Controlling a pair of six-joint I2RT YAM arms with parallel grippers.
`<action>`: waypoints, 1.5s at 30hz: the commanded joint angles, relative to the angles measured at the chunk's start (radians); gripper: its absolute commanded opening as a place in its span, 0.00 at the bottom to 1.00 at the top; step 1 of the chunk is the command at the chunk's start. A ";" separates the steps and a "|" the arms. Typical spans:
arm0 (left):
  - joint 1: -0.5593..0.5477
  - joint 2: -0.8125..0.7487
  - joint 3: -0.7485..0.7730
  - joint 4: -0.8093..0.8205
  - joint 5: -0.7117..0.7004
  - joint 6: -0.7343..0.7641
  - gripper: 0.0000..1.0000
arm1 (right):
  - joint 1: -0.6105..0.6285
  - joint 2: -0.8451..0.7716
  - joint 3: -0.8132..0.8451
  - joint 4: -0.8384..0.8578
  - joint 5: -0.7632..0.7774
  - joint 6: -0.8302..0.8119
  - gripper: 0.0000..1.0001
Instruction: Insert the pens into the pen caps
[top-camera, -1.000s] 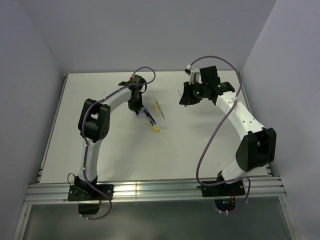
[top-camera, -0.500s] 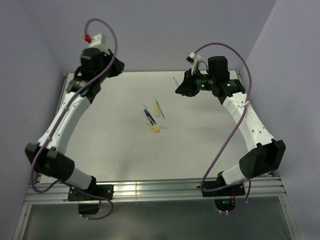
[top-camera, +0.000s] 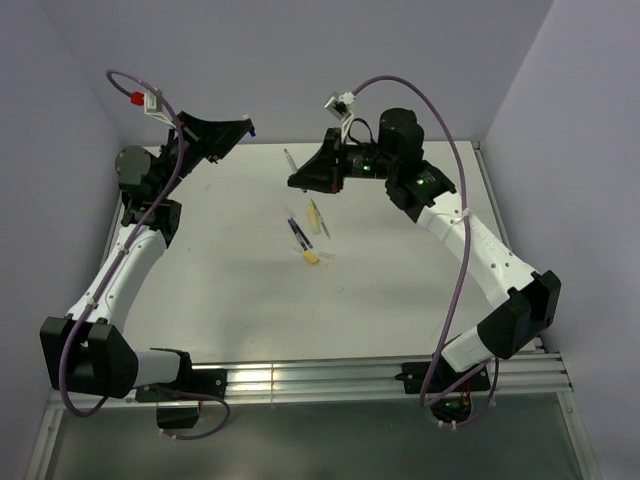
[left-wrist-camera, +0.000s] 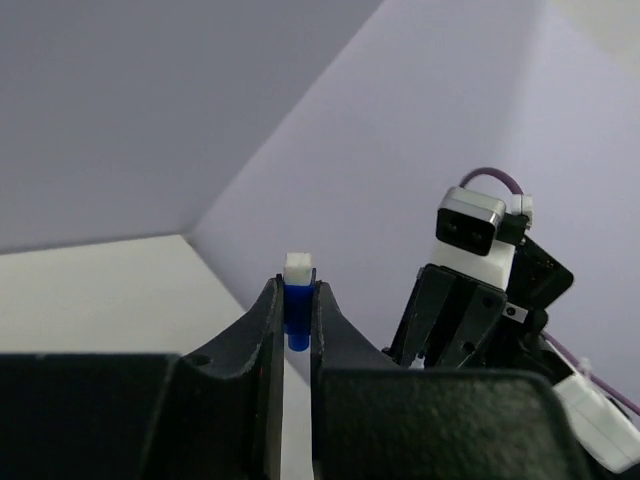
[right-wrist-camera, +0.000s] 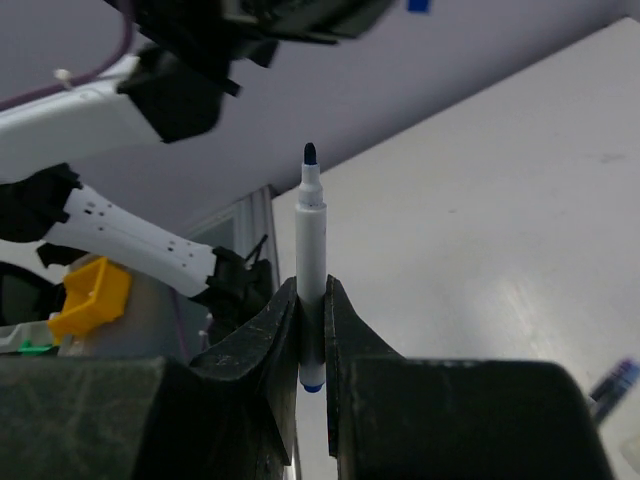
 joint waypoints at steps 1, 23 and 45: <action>-0.013 -0.035 -0.025 0.415 0.109 -0.228 0.00 | 0.080 0.026 0.069 0.109 -0.007 0.121 0.00; -0.052 -0.080 -0.120 0.392 0.125 -0.311 0.00 | 0.154 0.067 0.163 0.091 -0.016 0.113 0.00; -0.087 -0.077 -0.157 0.392 0.134 -0.329 0.00 | 0.124 0.078 0.189 0.065 0.004 0.092 0.00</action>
